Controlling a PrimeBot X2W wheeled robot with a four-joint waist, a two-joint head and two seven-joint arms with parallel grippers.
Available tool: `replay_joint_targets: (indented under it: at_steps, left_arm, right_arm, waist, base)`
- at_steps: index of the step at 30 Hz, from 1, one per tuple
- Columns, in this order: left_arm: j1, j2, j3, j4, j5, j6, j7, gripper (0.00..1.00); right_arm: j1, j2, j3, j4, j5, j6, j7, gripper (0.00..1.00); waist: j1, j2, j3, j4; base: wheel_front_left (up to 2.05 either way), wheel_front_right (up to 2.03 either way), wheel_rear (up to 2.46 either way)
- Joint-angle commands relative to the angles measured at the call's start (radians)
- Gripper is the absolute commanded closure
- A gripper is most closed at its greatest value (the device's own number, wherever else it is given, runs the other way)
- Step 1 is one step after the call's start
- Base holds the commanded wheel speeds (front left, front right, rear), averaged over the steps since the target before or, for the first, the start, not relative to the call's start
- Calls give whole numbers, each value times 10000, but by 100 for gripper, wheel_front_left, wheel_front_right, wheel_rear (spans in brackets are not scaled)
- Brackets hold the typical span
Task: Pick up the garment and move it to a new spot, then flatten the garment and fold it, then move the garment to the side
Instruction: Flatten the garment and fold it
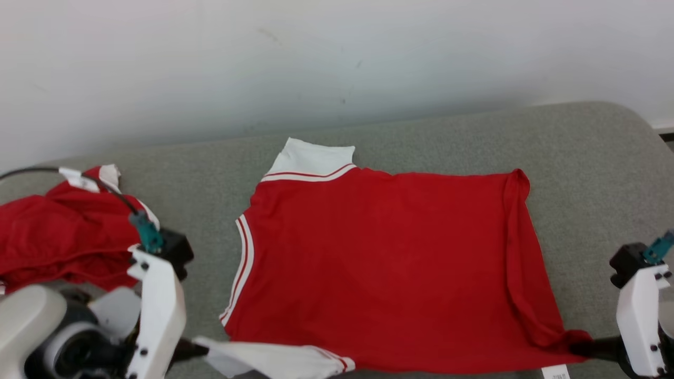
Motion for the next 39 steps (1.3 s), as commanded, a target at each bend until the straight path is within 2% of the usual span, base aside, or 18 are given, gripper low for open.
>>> replay_joint_targets:
  at_steps: [1,9,20,22,23,25,26,27,28,34,39]
  left_arm:
    - [-389,-153,12,215,156,-72,126,100]
    - [-2239,-1355,-274,2398,822,-495,464,100]
    - [-4171,-2693,-278,5473,1549,-1089,-229,100]
    - [-4358,-2888,-331,5941,1622,-1174,-350,100]
    - [-4431,-2983,-340,6150,1611,-1228,-423,100]
    - [-4528,-3140,-362,6549,1687,-1306,-576,100]
    - [-4541,-3202,-358,6737,1720,-1318,-688,87]
    - [-4566,-3266,-371,6918,1773,-1340,-810,40]
    - [-4571,-3332,-388,7119,1836,-1362,-958,0]
    - [-4498,-3723,-336,7977,1998,-1742,-1996,0]
    - [-4196,-3811,-221,8042,2143,-2144,-3288,0]
  right_arm:
    - [-218,188,-83,159,-96,-18,70,100]
    - [-1132,1403,-471,1366,110,-18,294,100]
    - [-2350,2815,-1195,3446,864,-18,454,100]
    - [-2534,3061,-1211,3813,877,-18,441,92]
    - [-2594,3171,-1226,3956,882,-18,400,83]
    - [-2695,3360,-1226,4194,785,-18,276,51]
    - [-2719,3444,-1237,4287,750,-18,183,13]
    - [-2765,3525,-1249,4404,691,-18,72,0]
    - [-2812,3591,-1238,4531,624,-18,-24,0]
    - [-2864,3673,-1294,5018,379,-18,-572,0]
    - [-2577,3308,-1625,4674,-135,-18,-2243,0]
  waist:
    - [0,-1,272,-96]
    - [0,-1,1070,-441]
    - [0,-1,1894,-836]
    - [0,-1,1946,-869]
    - [0,-1,1962,-883]
    - [0,-1,1978,-906]
    - [0,-1,1971,-915]
    - [0,-1,1956,-921]
    - [0,-1,1924,-921]
    - [0,-1,1478,-845]
    - [0,-1,902,-664]
  base:
    - [0,0,0]
    - [0,0,0]
    - [0,0,0]
    - [0,0,0]
    - [0,0,0]
    - [0,0,0]
    - [0,0,0]
    - [0,0,0]
    - [0,0,0]
    - [0,0,0]
    - [0,0,0]
